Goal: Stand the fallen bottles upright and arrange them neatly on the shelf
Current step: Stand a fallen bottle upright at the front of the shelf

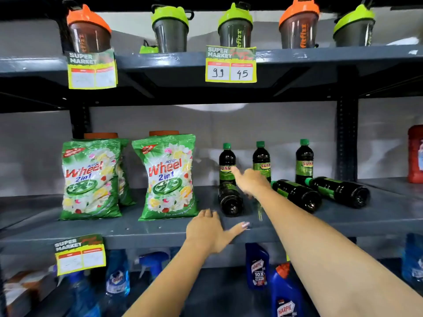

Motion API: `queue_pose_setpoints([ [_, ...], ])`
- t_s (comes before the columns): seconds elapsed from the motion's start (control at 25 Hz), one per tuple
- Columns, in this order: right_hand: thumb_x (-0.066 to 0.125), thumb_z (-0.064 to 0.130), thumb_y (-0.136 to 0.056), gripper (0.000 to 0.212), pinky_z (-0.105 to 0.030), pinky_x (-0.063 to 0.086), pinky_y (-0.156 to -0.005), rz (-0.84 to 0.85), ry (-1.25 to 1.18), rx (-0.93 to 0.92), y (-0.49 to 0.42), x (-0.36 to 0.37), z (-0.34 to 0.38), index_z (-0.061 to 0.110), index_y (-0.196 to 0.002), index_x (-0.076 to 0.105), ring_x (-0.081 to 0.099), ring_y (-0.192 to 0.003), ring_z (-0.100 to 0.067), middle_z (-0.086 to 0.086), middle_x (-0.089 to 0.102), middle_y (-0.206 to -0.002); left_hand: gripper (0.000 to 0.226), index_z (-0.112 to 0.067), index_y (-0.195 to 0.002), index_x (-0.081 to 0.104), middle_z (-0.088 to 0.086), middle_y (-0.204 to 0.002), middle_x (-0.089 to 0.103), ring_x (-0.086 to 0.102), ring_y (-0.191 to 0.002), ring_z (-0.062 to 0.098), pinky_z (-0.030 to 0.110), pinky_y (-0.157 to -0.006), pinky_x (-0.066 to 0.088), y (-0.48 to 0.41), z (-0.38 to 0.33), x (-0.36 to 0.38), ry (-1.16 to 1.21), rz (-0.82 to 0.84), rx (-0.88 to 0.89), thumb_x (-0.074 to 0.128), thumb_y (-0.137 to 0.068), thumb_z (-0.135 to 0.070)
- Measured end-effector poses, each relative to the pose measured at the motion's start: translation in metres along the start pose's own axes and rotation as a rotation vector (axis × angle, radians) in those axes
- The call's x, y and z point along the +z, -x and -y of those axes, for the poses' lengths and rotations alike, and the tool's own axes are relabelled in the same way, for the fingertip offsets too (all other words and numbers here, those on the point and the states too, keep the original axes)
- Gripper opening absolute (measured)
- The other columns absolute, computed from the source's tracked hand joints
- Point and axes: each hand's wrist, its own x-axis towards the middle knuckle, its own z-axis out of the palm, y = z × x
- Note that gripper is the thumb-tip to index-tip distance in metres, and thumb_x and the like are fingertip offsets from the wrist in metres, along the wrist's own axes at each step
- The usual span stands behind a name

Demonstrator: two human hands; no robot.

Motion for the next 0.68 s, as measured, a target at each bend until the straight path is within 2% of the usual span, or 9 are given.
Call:
queue_pose_setpoints([
  [0.04,0.021,0.071,-0.089,0.083,-0.038,0.051,-0.081,0.107,-0.051,0.077,-0.002,0.005,0.003,0.006,-0.124,0.057,0.063,-0.102,-0.036,-0.02,0.062,-0.124,0.123,-0.003,-0.144,0.027,0.014,-0.151,0.031,0.026,-0.138,0.026,0.038,-0.109,0.029,0.0,0.0,-0.002,-0.042,-0.004,0.022,0.007,-0.062,-0.092],
  [0.12,0.035,0.073,-0.085,0.08,-0.033,0.049,-0.066,0.347,-0.187,0.203,0.001,0.011,0.013,0.01,-0.132,0.048,0.061,-0.089,-0.033,-0.019,0.054,-0.128,0.127,-0.004,-0.143,0.032,0.013,-0.15,0.034,0.03,-0.137,0.026,0.037,-0.108,0.029,0.001,0.001,0.0,-0.089,-0.053,0.061,0.001,-0.057,-0.093],
  [0.16,0.046,0.07,-0.083,0.076,-0.031,0.046,-0.059,0.446,-0.214,0.249,0.004,0.012,0.016,0.01,-0.13,0.048,0.058,-0.08,-0.03,-0.019,0.054,-0.122,0.127,-0.005,-0.142,0.033,0.013,-0.149,0.036,0.031,-0.136,0.025,0.036,-0.107,0.03,0.001,0.004,0.0,-0.112,-0.09,0.069,0.001,-0.057,-0.093],
  [0.2,0.057,0.065,-0.08,0.072,-0.03,0.045,-0.056,0.477,-0.224,0.25,0.002,0.015,0.017,0.009,-0.126,0.049,0.056,-0.073,-0.027,-0.016,0.056,-0.112,0.126,-0.005,-0.142,0.034,0.012,-0.149,0.037,0.032,-0.136,0.025,0.036,-0.107,0.031,0.002,0.004,0.001,-0.129,-0.112,0.077,0.002,-0.058,-0.093],
  [0.28,0.07,0.051,-0.073,0.063,-0.031,0.05,-0.06,0.404,-0.29,0.255,-0.001,0.018,0.015,0.008,-0.116,0.055,0.058,-0.071,-0.025,-0.011,0.059,-0.093,0.122,-0.005,-0.139,0.038,0.011,-0.147,0.04,0.036,-0.134,0.024,0.034,-0.105,0.034,0.004,0.005,0.003,-0.156,-0.157,0.078,0.007,-0.061,-0.093],
  [0.32,0.073,0.048,-0.07,0.061,-0.032,0.052,-0.063,0.348,-0.342,0.267,-0.003,0.02,0.011,0.007,-0.112,0.057,0.06,-0.074,-0.026,-0.01,0.06,-0.091,0.119,-0.005,-0.138,0.04,0.01,-0.146,0.042,0.038,-0.132,0.024,0.034,-0.103,0.035,0.004,0.006,0.007,-0.183,-0.188,0.071,0.009,-0.063,-0.093],
  [0.44,0.07,0.054,-0.07,0.063,-0.032,0.047,-0.073,0.165,-0.357,0.201,-0.004,0.019,0.0,0.008,-0.111,0.056,0.06,-0.097,-0.029,-0.006,0.058,-0.103,0.115,-0.007,-0.132,0.048,0.007,-0.14,0.05,0.046,-0.126,0.021,0.031,-0.095,0.041,0.008,0.003,0.008,-0.192,-0.231,0.038,0.011,-0.064,-0.093],
  [0.56,0.074,0.063,-0.06,0.071,-0.034,0.05,-0.077,-0.006,-0.301,0.109,-0.008,0.014,-0.008,0.014,-0.109,0.057,0.062,-0.095,-0.028,-0.004,0.066,-0.107,0.109,-0.011,-0.118,0.058,0.004,-0.125,0.06,0.055,-0.112,0.019,0.029,-0.082,0.046,0.011,-0.001,0.008,-0.209,-0.279,0.006,0.01,-0.064,-0.093],
  [0.68,0.082,0.057,-0.053,0.078,-0.036,0.046,-0.077,-0.069,-0.314,-0.001,-0.001,0.02,-0.02,0.018,-0.108,0.043,0.059,-0.099,-0.028,-0.001,0.059,-0.107,0.099,-0.014,-0.103,0.061,0.0,-0.111,0.064,0.059,-0.1,0.018,0.028,-0.07,0.045,0.014,-0.004,0.008,-0.217,-0.303,-0.021,0.013,-0.066,-0.092],
])
